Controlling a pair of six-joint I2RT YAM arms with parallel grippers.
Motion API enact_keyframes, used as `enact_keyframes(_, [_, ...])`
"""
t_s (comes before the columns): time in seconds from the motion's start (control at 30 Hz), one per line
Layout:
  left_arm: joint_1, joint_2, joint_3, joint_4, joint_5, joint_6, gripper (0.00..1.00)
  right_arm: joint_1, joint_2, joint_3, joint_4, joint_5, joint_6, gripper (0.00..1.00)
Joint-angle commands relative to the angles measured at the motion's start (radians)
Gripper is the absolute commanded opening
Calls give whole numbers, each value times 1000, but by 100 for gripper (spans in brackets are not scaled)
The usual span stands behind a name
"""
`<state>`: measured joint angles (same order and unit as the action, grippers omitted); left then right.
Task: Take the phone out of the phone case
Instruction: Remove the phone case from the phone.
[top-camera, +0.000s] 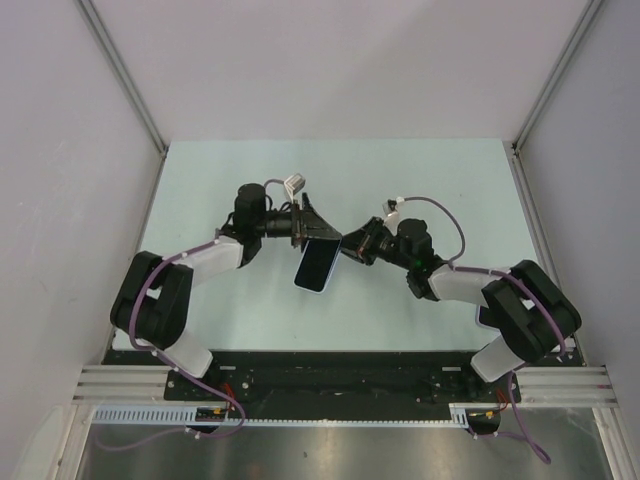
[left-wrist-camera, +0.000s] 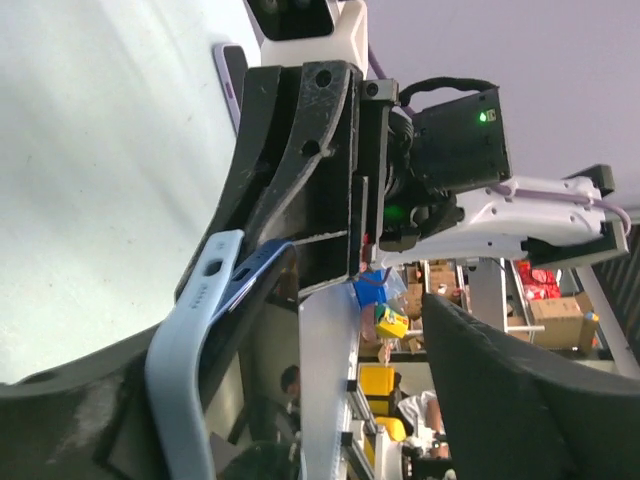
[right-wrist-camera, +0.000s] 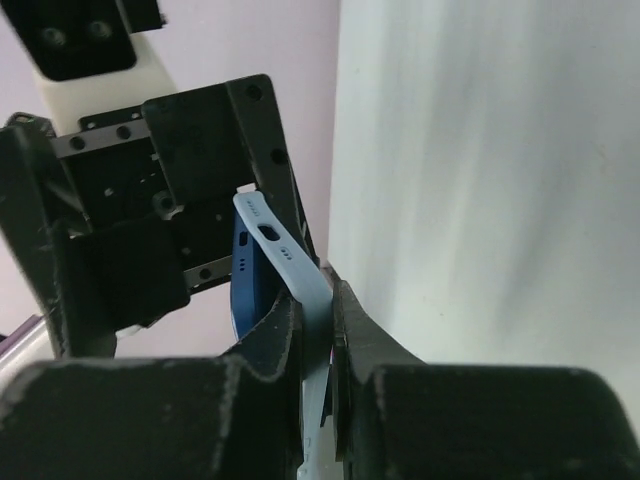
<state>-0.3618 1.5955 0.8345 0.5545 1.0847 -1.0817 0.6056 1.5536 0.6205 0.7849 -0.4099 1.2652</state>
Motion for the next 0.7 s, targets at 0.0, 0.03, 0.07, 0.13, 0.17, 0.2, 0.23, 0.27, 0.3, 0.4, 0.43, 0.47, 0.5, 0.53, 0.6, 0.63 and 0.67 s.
enact_keyframes(0.0, [11, -48, 143, -111, -249, 267, 91, -26, -59, -38, -295, -142, -50, 0])
enact_keyframes(0.03, [11, -45, 144, -122, -252, 273, 94, -33, -85, -35, -311, -135, -55, 0])
enact_keyframes(0.07, [11, -46, 146, -145, -256, 279, 98, -46, -96, -30, -337, -113, -82, 0])
enact_keyframes(0.13, [11, -46, 150, -185, -284, 311, 100, -67, -139, 7, -467, -83, -127, 0])
enact_keyframes(0.17, [11, -48, 153, -229, -295, 322, 100, -70, -154, 22, -519, -35, -197, 0])
enact_keyframes(0.2, [11, -49, 155, -257, -336, 345, 100, -73, -170, 44, -647, -6, -232, 0])
enact_keyframes(0.23, [11, -54, 164, -295, -362, 365, 100, -78, -181, 94, -712, 29, -277, 0])
enact_keyframes(0.27, [11, -61, 167, -373, -405, 380, 100, -82, -205, 116, -772, 90, -317, 0])
enact_keyframes(0.3, [12, -90, 170, -407, -442, 411, 100, -95, -210, 143, -893, 108, -392, 0])
enact_keyframes(0.4, [12, -170, 186, -539, -581, 453, 100, -151, -224, 238, -1092, 169, -546, 0])
enact_keyframes(0.43, [11, -192, 198, -571, -632, 462, 100, -159, -222, 267, -1148, 199, -588, 0])
enact_keyframes(0.47, [11, -212, 204, -626, -653, 468, 100, -159, -219, 341, -1203, 262, -636, 0])
enact_keyframes(0.5, [12, -248, 210, -642, -675, 483, 100, -159, -205, 372, -1298, 293, -671, 0])
enact_keyframes(0.53, [12, -265, 207, -653, -690, 489, 100, -159, -195, 408, -1337, 328, -743, 0])
enact_keyframes(0.6, [12, -295, 201, -676, -717, 490, 100, -158, -144, 519, -1459, 344, -797, 0])
enact_keyframes(0.63, [11, -310, 196, -683, -720, 490, 100, -152, -118, 559, -1501, 353, -847, 0])
enact_keyframes(0.67, [12, -316, 193, -699, -717, 487, 100, -123, -96, 594, -1541, 405, -868, 0])
